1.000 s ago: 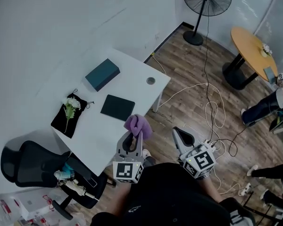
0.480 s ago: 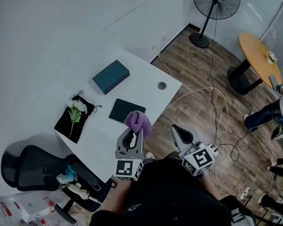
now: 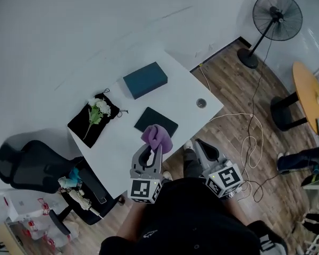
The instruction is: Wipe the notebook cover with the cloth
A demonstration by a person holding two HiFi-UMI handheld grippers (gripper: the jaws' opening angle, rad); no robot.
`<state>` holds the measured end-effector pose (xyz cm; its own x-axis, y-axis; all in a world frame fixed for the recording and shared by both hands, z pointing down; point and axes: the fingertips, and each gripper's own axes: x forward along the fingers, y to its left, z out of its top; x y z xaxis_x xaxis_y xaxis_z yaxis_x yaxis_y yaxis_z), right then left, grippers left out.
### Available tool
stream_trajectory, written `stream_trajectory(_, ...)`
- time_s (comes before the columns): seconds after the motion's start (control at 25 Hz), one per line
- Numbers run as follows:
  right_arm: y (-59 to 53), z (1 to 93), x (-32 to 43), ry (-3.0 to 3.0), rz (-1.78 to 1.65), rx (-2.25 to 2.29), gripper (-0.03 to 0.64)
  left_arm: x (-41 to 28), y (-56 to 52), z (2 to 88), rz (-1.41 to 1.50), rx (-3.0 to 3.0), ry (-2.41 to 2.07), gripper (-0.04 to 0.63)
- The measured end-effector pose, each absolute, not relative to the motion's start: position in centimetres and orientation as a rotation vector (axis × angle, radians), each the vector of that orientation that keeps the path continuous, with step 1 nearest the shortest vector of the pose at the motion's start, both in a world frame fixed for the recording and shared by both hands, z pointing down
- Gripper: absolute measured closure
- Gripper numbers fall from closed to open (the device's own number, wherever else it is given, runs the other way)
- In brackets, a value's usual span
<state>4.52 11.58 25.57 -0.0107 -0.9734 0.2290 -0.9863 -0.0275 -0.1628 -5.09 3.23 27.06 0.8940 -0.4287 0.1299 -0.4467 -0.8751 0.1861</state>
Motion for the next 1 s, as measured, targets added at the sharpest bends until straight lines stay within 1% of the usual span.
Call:
stream_trajectory(0.56, 0.6, 25.3, 8.7, -2.488, 0.432, 1.738, 0.614, -2.7, -2.8, 27.0, 0.134, 2.683, -1.131, 0.528)
stream_trajectory(1.0, -4.1, 25.8, 11.4, -2.659, 0.398, 1.377, 0.614, 0.4, -4.2, 27.6, 0.12, 2.49, -1.396, 0.528)
